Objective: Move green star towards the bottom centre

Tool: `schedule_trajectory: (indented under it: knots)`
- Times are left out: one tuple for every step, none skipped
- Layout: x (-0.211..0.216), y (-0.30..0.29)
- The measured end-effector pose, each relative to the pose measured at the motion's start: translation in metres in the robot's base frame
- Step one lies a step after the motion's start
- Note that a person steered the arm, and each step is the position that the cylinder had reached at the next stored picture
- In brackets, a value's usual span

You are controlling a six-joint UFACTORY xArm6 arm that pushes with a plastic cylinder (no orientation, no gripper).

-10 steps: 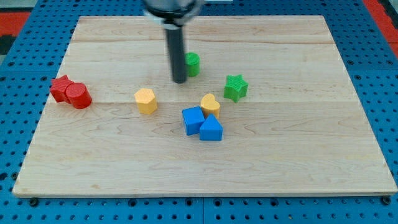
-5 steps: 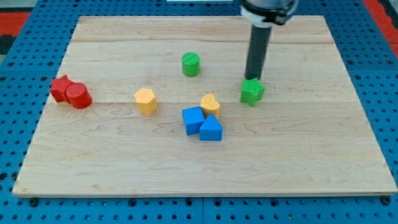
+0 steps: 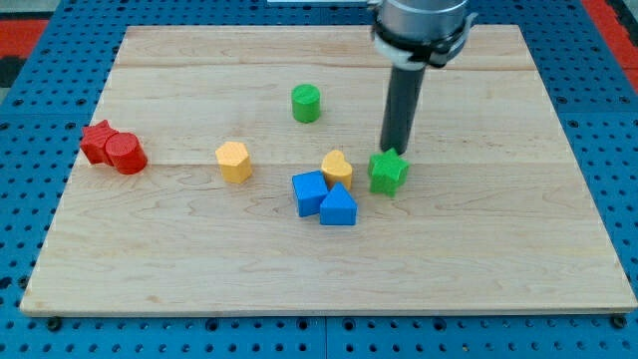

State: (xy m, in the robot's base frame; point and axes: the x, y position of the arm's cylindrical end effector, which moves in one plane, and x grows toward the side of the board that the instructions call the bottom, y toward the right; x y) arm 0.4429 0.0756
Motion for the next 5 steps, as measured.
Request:
schedule_trajectory:
  knots:
    - [0.071,-0.001]
    - [0.094,0.000]
    - [0.091,-0.007]
    - [0.077,-0.036]
    - [0.072,-0.049]
